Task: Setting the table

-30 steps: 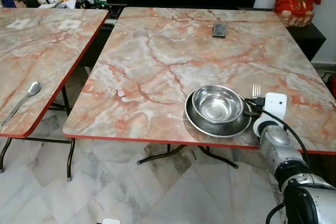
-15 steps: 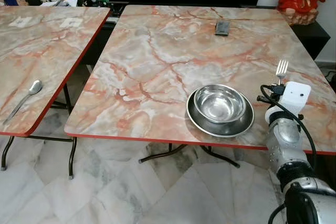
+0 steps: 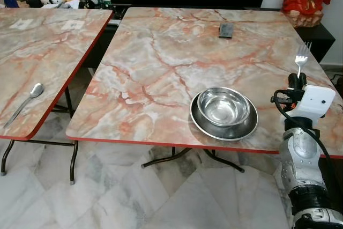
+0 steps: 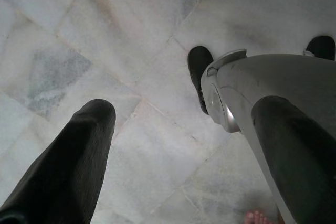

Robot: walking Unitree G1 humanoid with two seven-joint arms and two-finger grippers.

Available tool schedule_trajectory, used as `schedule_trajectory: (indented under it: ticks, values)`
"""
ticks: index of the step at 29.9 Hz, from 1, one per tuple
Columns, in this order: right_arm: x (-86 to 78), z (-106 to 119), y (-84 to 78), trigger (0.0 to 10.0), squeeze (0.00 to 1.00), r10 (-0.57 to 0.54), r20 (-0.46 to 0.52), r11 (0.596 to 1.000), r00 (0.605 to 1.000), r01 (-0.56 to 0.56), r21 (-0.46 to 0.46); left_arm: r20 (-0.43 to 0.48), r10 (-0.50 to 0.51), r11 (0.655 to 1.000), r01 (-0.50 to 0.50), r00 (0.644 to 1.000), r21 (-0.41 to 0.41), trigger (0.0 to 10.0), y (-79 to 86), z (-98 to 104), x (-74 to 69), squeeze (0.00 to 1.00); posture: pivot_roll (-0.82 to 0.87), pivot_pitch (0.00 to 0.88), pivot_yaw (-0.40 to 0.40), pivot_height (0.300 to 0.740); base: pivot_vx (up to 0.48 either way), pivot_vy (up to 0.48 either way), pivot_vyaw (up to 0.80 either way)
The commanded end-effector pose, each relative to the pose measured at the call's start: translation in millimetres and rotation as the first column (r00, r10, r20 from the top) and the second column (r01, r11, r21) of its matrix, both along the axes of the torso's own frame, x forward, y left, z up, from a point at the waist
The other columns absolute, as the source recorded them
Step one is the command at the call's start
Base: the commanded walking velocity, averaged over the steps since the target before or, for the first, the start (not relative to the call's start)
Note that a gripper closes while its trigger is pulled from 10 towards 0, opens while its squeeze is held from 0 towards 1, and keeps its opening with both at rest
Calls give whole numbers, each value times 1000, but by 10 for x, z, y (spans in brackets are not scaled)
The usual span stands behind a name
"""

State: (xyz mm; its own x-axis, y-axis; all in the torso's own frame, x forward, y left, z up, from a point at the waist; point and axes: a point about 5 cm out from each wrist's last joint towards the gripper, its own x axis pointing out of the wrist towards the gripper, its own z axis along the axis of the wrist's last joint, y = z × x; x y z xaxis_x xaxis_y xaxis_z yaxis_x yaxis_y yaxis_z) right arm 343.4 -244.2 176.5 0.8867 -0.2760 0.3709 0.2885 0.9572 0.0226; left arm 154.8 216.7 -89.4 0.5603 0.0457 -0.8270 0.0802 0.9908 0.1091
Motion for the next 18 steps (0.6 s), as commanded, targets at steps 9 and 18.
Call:
schedule_trajectory:
  ticks: [9,18]
  values:
    - [-3,92,42,10000,0,-13,15,1000,1000,13,20,-7,3,999,-4,1000,-38,10000,-96,-29,-27,0,9,115,-30,740,282,0,0]
    - [-24,87,27,10000,0,-44,6,998,999,44,45,-16,7,999,-8,1000,-48,10000,-148,-43,-32,0,8,133,-32,740,210,0,0]
